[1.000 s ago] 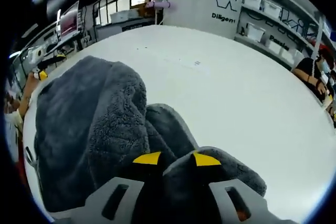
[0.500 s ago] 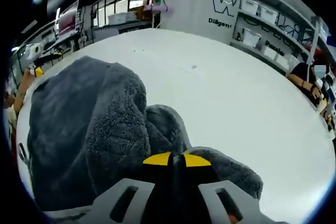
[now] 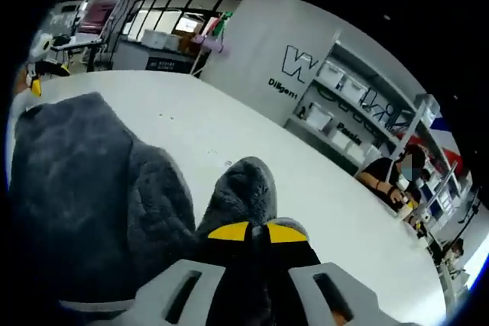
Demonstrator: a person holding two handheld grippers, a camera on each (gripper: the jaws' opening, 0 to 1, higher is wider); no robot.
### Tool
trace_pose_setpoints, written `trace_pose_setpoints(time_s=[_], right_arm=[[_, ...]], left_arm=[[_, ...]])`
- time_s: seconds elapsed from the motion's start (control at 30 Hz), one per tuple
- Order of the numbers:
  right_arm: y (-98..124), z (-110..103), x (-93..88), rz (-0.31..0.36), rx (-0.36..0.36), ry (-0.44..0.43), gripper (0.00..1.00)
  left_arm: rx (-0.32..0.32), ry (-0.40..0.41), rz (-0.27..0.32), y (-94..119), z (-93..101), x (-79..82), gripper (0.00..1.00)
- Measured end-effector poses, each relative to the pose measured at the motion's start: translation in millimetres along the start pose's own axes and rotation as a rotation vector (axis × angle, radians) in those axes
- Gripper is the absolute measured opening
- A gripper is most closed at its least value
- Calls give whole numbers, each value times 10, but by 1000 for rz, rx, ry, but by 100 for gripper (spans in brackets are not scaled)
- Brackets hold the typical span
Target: Fold the towel on the table until its edges align and the towel forms a compact rectangular stack.
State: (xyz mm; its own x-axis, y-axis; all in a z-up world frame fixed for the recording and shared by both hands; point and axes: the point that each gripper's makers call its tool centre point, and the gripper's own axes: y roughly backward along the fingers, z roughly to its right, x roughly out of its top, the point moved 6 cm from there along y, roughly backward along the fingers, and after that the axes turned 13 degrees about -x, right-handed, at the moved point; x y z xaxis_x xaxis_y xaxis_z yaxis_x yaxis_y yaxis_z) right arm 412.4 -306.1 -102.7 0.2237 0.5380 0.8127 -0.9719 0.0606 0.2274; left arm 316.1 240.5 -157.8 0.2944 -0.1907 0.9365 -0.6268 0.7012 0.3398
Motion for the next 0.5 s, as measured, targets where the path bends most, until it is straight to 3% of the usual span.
trace_pose_setpoints(time_s=[0.23,0.3,0.5], right_arm=[[-2,249,-68,38,-138,-81,3],[8,350,-106,49,-200,-91,3],[38,545,-282,46,-294,-128,4]], left_arm=[[-2,0,-1,-10,11,-4,92],[-1,0,-3,-12,12,-7,92],[0,3,-13,-24,14,-25,92]])
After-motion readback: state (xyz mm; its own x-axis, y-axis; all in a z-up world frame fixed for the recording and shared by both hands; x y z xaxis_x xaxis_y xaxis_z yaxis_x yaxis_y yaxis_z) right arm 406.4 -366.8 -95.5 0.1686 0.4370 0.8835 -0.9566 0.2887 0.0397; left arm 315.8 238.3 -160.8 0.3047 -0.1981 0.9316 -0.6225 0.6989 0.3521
